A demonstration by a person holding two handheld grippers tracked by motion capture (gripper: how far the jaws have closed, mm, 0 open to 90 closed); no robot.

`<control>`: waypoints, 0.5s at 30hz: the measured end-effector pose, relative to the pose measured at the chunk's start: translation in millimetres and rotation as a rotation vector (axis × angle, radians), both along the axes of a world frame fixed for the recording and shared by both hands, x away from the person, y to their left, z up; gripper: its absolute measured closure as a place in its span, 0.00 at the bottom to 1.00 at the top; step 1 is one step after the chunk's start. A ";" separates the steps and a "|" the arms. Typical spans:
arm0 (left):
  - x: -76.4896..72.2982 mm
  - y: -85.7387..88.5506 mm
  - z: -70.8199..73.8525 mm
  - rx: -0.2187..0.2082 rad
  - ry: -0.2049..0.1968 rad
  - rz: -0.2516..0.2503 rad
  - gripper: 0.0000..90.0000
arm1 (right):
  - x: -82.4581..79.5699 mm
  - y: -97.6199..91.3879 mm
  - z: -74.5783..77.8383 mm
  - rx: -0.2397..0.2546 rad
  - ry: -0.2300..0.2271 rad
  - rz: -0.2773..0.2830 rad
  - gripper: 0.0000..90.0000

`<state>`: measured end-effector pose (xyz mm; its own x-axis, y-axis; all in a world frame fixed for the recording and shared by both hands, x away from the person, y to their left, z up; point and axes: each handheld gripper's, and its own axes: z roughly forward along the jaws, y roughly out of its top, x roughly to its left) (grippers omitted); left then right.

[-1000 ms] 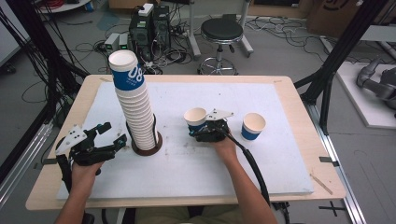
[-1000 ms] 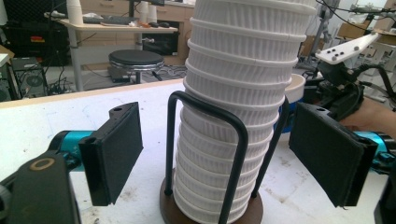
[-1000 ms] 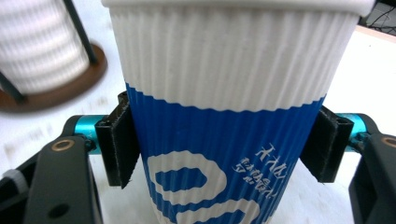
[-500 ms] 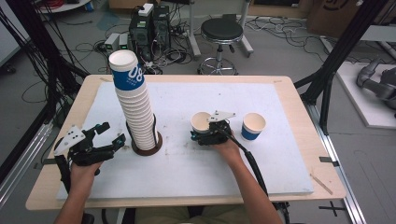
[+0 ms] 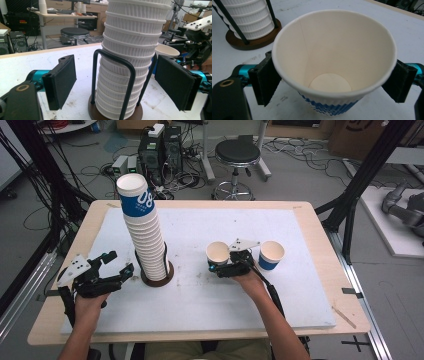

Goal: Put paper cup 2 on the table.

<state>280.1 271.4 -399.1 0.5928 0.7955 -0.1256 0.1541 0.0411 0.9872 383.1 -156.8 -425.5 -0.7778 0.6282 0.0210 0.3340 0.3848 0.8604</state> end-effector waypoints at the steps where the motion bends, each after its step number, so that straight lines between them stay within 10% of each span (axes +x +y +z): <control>1: -0.1 0.1 0.1 -0.001 0.000 0.001 0.19 | -1.0 -2.0 0.6 0.001 0.003 0.000 0.15; 15: -1.4 -1.0 2.0 -0.001 -0.013 -0.006 0.19 | -32.3 -44.6 28.8 0.029 -0.036 -0.014 0.15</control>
<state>278.7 270.4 -397.1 0.5991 0.7917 -0.1190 0.1419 0.0413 0.9890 350.8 -201.5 -396.7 -0.7696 0.6385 0.0115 0.3080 0.3553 0.8826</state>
